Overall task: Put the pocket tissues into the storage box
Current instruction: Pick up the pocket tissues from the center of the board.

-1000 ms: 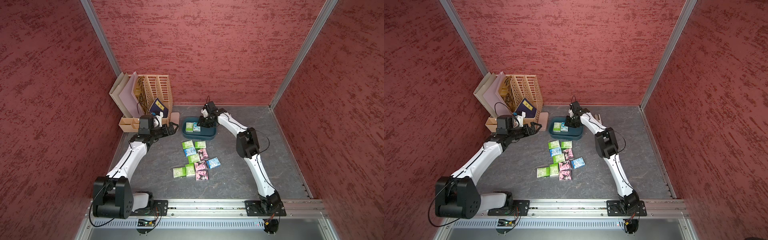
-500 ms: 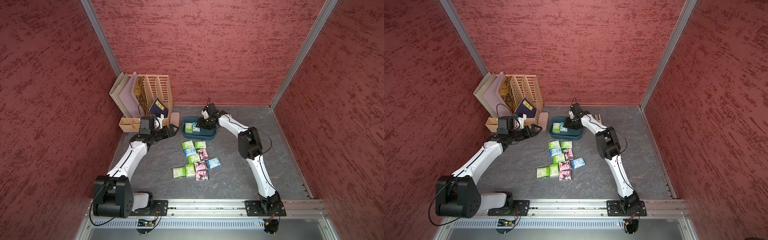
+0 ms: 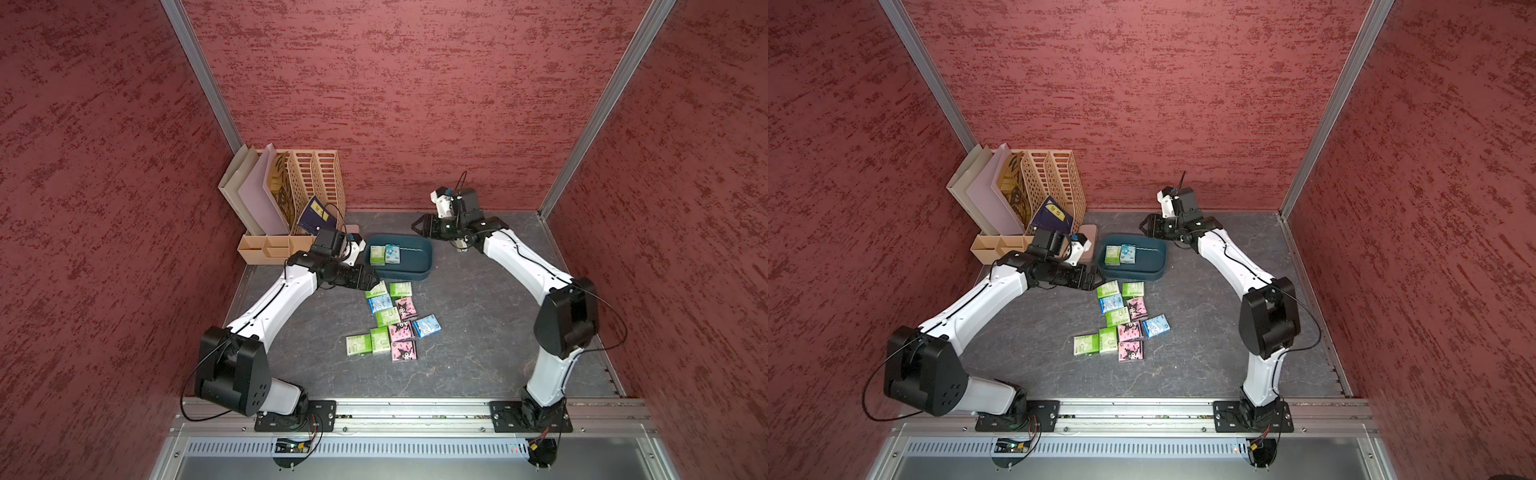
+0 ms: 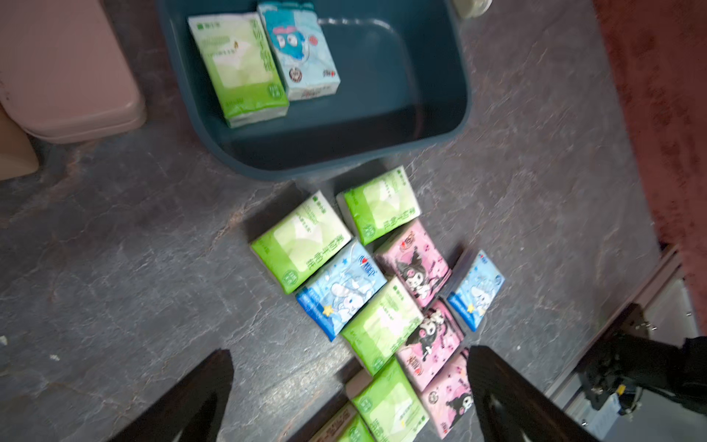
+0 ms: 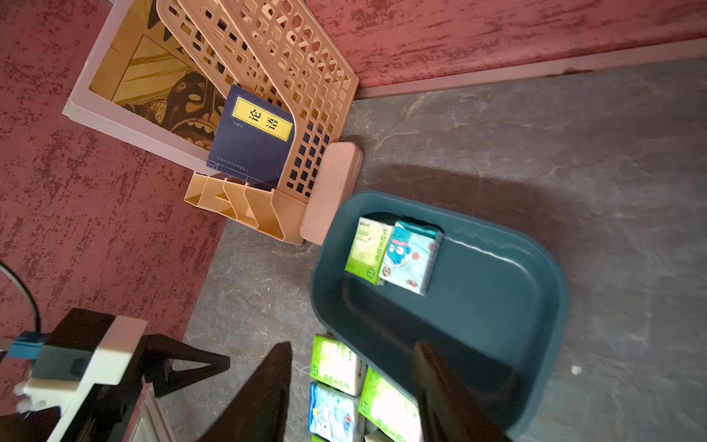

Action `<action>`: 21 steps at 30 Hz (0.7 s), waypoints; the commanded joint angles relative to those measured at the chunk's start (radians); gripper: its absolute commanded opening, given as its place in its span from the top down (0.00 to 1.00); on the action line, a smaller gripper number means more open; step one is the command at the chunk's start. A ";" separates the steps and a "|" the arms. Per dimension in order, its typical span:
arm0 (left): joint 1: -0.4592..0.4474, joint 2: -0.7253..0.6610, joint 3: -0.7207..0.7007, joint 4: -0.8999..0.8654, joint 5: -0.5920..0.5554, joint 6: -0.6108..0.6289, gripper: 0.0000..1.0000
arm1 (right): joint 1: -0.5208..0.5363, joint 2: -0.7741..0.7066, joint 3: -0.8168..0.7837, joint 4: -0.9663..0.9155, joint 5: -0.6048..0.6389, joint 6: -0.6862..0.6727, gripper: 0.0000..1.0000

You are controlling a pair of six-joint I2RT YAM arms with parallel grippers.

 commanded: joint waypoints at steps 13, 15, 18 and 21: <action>0.005 0.201 0.034 0.024 -0.197 0.124 0.00 | -0.018 -0.133 -0.331 0.085 -0.087 -0.031 0.47; 0.017 0.226 0.035 0.049 -0.184 0.133 0.01 | -0.018 -0.129 -0.329 0.082 -0.093 -0.034 0.48; 0.034 0.261 0.040 0.087 -0.158 0.136 0.01 | -0.020 -0.119 -0.316 0.071 -0.101 -0.041 0.48; 0.045 0.307 0.060 0.104 -0.141 0.136 0.01 | -0.023 -0.112 -0.304 0.064 -0.107 -0.042 0.48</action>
